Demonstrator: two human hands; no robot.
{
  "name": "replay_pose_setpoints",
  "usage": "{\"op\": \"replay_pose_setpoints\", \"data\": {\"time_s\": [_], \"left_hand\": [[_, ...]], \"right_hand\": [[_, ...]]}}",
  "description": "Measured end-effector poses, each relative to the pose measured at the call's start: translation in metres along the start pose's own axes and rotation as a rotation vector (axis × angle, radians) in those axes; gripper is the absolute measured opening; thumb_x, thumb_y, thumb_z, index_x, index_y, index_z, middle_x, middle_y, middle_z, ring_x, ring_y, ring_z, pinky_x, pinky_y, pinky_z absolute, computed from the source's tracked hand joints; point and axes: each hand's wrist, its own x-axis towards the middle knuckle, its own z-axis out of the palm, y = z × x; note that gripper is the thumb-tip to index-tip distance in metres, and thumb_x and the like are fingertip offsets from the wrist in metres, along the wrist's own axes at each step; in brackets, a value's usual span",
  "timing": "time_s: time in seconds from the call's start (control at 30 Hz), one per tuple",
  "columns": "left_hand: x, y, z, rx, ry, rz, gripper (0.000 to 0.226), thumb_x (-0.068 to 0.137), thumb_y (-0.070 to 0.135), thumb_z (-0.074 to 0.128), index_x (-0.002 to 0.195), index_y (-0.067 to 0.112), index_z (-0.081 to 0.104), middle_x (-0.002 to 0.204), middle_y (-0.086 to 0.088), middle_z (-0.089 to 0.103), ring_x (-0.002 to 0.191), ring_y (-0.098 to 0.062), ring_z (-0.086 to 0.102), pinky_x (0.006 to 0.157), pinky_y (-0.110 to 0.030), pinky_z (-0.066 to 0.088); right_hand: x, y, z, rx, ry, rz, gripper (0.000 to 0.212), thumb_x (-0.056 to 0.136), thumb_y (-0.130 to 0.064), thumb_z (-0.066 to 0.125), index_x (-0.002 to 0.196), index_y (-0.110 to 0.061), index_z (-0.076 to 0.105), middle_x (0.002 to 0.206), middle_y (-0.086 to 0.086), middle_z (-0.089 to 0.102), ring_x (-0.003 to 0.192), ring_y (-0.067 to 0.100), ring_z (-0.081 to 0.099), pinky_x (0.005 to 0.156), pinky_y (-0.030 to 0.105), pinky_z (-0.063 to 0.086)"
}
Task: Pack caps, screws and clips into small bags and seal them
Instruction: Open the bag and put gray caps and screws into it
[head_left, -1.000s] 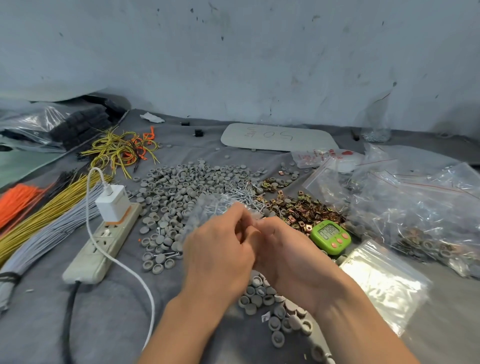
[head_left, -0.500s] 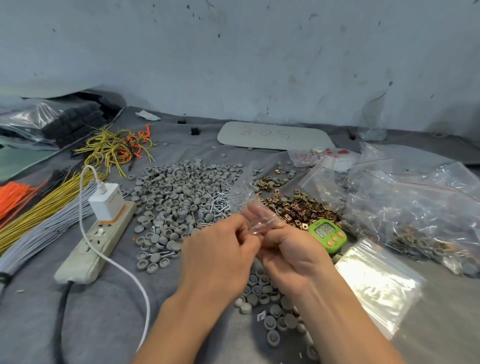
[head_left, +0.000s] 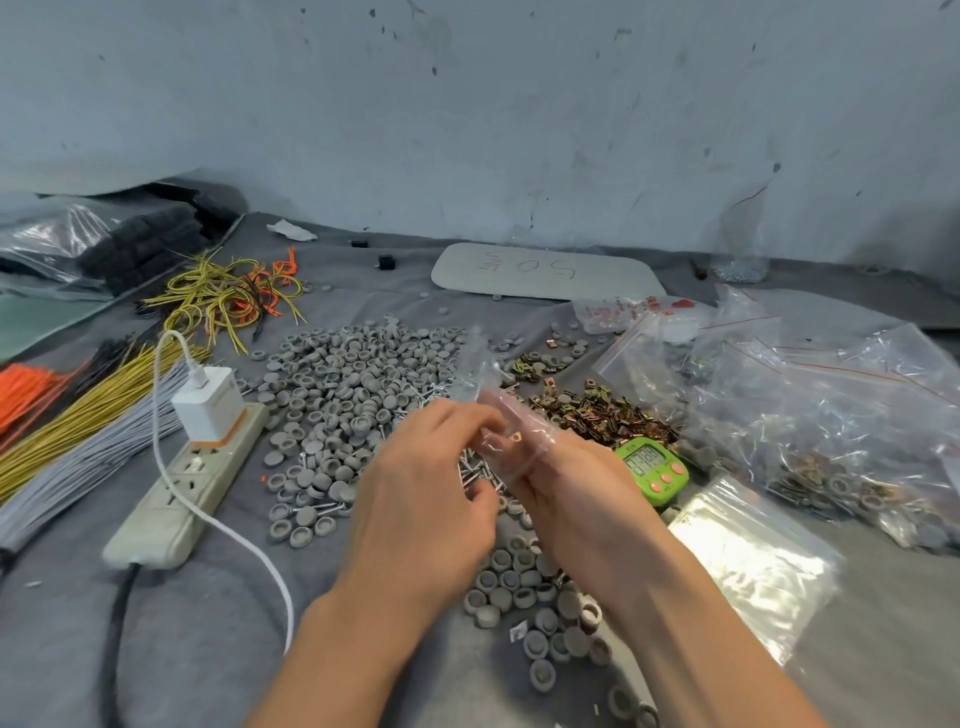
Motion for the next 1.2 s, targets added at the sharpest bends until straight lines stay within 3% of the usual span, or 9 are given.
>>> {"op": "replay_pose_setpoints", "data": {"time_s": [0.13, 0.3, 0.43, 0.63, 0.73, 0.83, 0.93, 1.07, 1.2], "left_hand": [[0.0, 0.001, -0.001, 0.075, -0.019, 0.058, 0.086, 0.065, 0.002, 0.082, 0.132, 0.043, 0.048, 0.136, 0.021, 0.043, 0.128, 0.0, 0.038, 0.113, -0.018, 0.027], [-0.008, 0.003, 0.009, 0.253, -0.146, 0.215, 0.116, 0.06, -0.004, 0.072, 0.158, 0.04, 0.027, 0.17, 0.007, 0.017, 0.157, -0.014, 0.006, 0.127, -0.033, 0.0], [0.0, 0.003, 0.007, 0.394, -0.213, 0.256, 0.098, 0.066, 0.006, 0.073, 0.153, 0.034, 0.037, 0.157, 0.004, 0.045, 0.153, -0.021, 0.028, 0.125, -0.043, 0.001], [0.008, -0.027, 0.003, 0.267, -0.182, 0.065, 0.076, 0.072, 0.019, 0.077, 0.136, 0.041, 0.043, 0.12, 0.017, 0.06, 0.122, -0.004, 0.05, 0.126, -0.027, -0.009], [0.013, -0.048, -0.008, 0.156, -0.066, -0.144, 0.066, 0.073, 0.022, 0.082, 0.125, 0.04, 0.046, 0.103, 0.016, 0.058, 0.108, -0.011, 0.052, 0.121, -0.031, 0.021], [0.019, -0.067, -0.02, -0.061, 0.053, -0.348, 0.057, 0.075, 0.025, 0.08, 0.114, 0.047, 0.044, 0.097, 0.021, 0.056, 0.095, -0.01, 0.055, 0.081, -0.034, 0.044], [0.024, -0.08, -0.023, -0.233, 0.17, -0.479, 0.068, 0.069, 0.022, 0.084, 0.122, 0.044, 0.049, 0.101, 0.022, 0.058, 0.088, -0.005, 0.057, 0.081, -0.025, 0.039], [0.028, -0.085, -0.021, -0.326, 0.249, -0.545, 0.079, 0.064, 0.023, 0.085, 0.132, 0.037, 0.048, 0.108, 0.016, 0.056, 0.094, -0.008, 0.055, 0.084, -0.025, 0.037], [0.027, -0.088, -0.023, -0.375, 0.328, -0.596, 0.083, 0.063, 0.032, 0.084, 0.134, 0.043, 0.041, 0.101, 0.023, 0.055, 0.093, -0.007, 0.056, 0.081, -0.025, 0.037]], "right_hand": [[0.003, -0.001, -0.003, -0.033, -0.024, -0.001, 0.031, 0.101, -0.013, 0.06, 0.127, -0.001, 0.071, 0.128, 0.012, 0.073, 0.123, 0.021, 0.068, 0.107, 0.033, 0.053], [0.003, -0.002, -0.004, -0.131, -0.078, 0.102, 0.035, 0.107, -0.011, 0.049, 0.101, -0.008, 0.083, 0.1, 0.014, 0.079, 0.075, 0.016, 0.076, 0.061, 0.027, 0.06], [0.003, -0.001, -0.003, -0.289, -0.177, 0.127, 0.044, 0.1, 0.008, 0.047, 0.091, -0.013, 0.084, 0.088, 0.012, 0.078, 0.069, 0.014, 0.073, 0.061, 0.029, 0.062], [0.013, 0.0, 0.001, -0.398, -0.147, 0.144, 0.018, 0.092, 0.005, 0.066, 0.09, -0.005, 0.082, 0.094, 0.021, 0.078, 0.077, 0.024, 0.076, 0.069, 0.031, 0.063], [0.026, -0.002, -0.003, -0.527, 0.109, -0.055, 0.027, 0.092, 0.007, 0.065, 0.086, -0.013, 0.083, 0.089, 0.018, 0.079, 0.076, 0.026, 0.076, 0.068, 0.03, 0.063], [0.036, -0.006, 0.0, -0.814, 0.236, -0.194, 0.027, 0.092, 0.0, 0.069, 0.081, -0.022, 0.082, 0.084, 0.0, 0.08, 0.077, 0.021, 0.076, 0.074, 0.033, 0.063], [0.051, -0.006, 0.017, -1.093, 0.208, -0.227, 0.024, 0.093, -0.013, 0.071, 0.087, -0.036, 0.08, 0.085, -0.021, 0.077, 0.074, 0.007, 0.073, 0.058, 0.012, 0.055], [0.091, 0.004, 0.054, -1.389, 0.043, -0.186, 0.027, 0.098, -0.017, 0.065, 0.114, -0.036, 0.076, 0.122, -0.013, 0.073, 0.049, -0.003, 0.058, 0.042, 0.006, 0.037], [0.137, 0.018, 0.089, -1.67, -0.201, -0.15, 0.054, 0.099, -0.007, 0.059, 0.148, -0.03, 0.054, 0.155, 0.002, 0.052, 0.108, 0.018, 0.068, 0.082, 0.024, 0.056]]}}
